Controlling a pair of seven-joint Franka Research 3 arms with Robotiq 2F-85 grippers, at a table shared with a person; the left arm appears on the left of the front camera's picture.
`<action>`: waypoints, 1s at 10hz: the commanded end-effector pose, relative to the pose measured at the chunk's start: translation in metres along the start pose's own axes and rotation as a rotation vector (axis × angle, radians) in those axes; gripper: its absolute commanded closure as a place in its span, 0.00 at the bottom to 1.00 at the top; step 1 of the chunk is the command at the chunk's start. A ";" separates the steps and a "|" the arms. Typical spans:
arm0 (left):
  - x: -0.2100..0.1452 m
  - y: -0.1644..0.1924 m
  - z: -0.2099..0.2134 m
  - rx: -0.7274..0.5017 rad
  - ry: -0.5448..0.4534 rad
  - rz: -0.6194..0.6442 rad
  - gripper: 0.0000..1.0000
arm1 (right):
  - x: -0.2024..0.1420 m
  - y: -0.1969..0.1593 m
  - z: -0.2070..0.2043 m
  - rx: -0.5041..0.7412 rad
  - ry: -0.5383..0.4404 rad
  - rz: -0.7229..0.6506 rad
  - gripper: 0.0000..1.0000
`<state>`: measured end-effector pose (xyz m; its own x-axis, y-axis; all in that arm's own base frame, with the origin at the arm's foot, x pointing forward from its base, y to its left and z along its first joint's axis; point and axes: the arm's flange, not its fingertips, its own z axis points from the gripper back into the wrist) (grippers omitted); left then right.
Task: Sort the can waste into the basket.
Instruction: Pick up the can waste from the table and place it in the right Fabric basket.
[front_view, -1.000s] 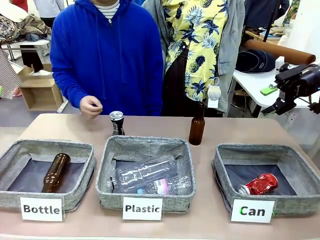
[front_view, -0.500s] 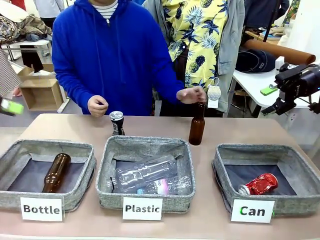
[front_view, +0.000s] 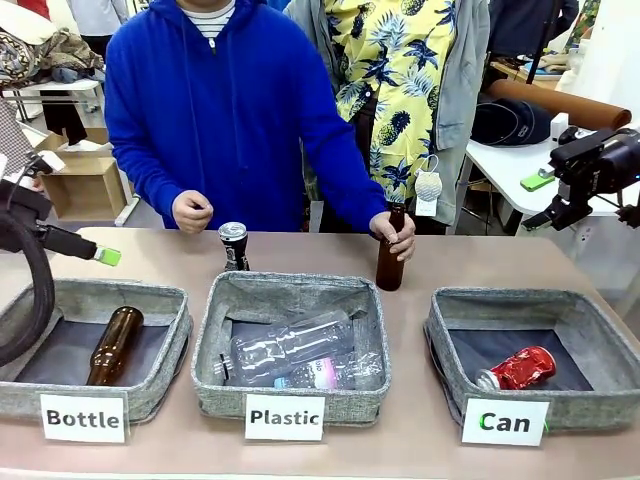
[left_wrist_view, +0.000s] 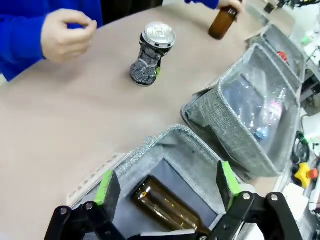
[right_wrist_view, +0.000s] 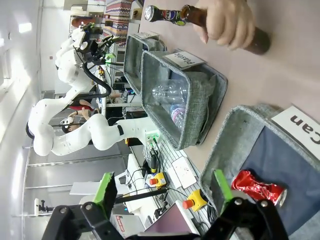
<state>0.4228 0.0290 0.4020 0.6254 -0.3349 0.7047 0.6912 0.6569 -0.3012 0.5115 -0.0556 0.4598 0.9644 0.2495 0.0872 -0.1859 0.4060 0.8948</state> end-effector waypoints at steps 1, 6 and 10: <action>-0.003 -0.010 0.009 0.002 0.004 -0.083 0.00 | -0.001 0.002 0.002 -0.003 0.001 0.016 0.00; 0.014 0.045 0.078 -0.350 -0.217 -0.056 0.00 | -0.001 0.002 0.002 -0.003 0.001 0.016 0.00; -0.070 0.071 0.219 -0.210 -0.460 0.096 0.00 | -0.001 0.002 0.002 -0.003 0.001 0.016 0.00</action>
<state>0.3470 0.2368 0.4742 0.5104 0.0142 0.8598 0.7500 0.4818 -0.4531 0.5114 -0.0562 0.4599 0.9647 0.2484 0.0874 -0.1856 0.4062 0.8947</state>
